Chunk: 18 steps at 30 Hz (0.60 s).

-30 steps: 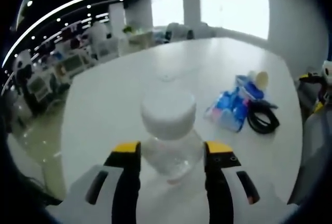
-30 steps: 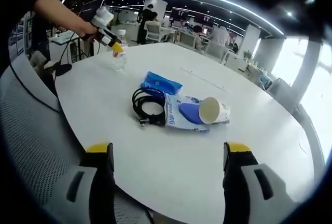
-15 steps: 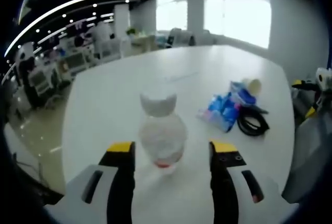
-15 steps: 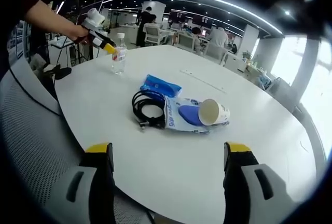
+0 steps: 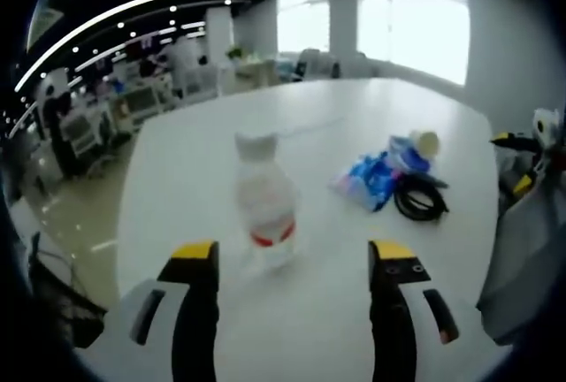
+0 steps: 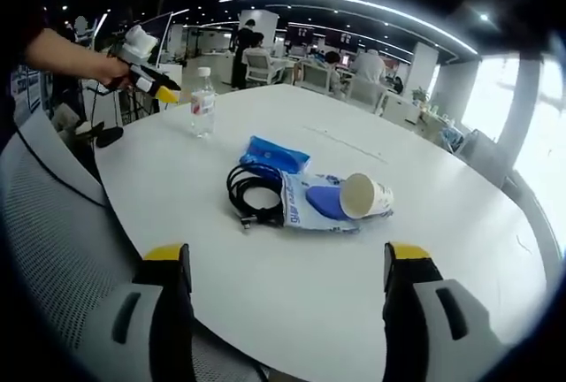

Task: Arrange the tabletop items into an orderly group along one side of the table until the central work area is clear of visible clutter.

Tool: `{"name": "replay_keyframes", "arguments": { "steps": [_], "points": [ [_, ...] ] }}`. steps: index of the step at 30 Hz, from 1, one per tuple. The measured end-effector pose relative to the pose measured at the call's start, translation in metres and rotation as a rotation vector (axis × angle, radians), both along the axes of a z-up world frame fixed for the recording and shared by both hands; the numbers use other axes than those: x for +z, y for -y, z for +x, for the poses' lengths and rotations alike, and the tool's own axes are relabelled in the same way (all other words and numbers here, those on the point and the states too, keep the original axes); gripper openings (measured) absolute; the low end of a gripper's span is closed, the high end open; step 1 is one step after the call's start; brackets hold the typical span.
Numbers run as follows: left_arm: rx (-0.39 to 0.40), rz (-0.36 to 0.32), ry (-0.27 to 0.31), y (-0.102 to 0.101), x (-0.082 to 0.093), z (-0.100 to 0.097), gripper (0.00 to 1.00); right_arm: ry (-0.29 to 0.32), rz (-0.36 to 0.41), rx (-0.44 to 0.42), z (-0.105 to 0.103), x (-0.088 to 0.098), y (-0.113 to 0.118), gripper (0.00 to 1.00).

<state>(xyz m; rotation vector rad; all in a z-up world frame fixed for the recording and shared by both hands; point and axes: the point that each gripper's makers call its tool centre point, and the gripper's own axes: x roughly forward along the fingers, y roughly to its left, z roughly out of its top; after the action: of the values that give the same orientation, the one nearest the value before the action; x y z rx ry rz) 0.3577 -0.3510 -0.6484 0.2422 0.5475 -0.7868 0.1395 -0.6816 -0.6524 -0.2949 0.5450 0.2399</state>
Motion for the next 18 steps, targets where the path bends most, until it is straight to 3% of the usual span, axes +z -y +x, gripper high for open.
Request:
{"name": "replay_keyframes", "arguments": {
  "steps": [8,18],
  "points": [
    [0.005,0.004,-0.018,-0.005,-0.002,-0.033,0.72,0.004,0.036,-0.010,0.001,0.001,-0.001,0.94],
    [-0.048,-0.005,-0.003,0.008,0.003,-0.076,0.83,-0.012,0.035,0.000,0.001,-0.002,-0.002,0.99]
  ]
}}
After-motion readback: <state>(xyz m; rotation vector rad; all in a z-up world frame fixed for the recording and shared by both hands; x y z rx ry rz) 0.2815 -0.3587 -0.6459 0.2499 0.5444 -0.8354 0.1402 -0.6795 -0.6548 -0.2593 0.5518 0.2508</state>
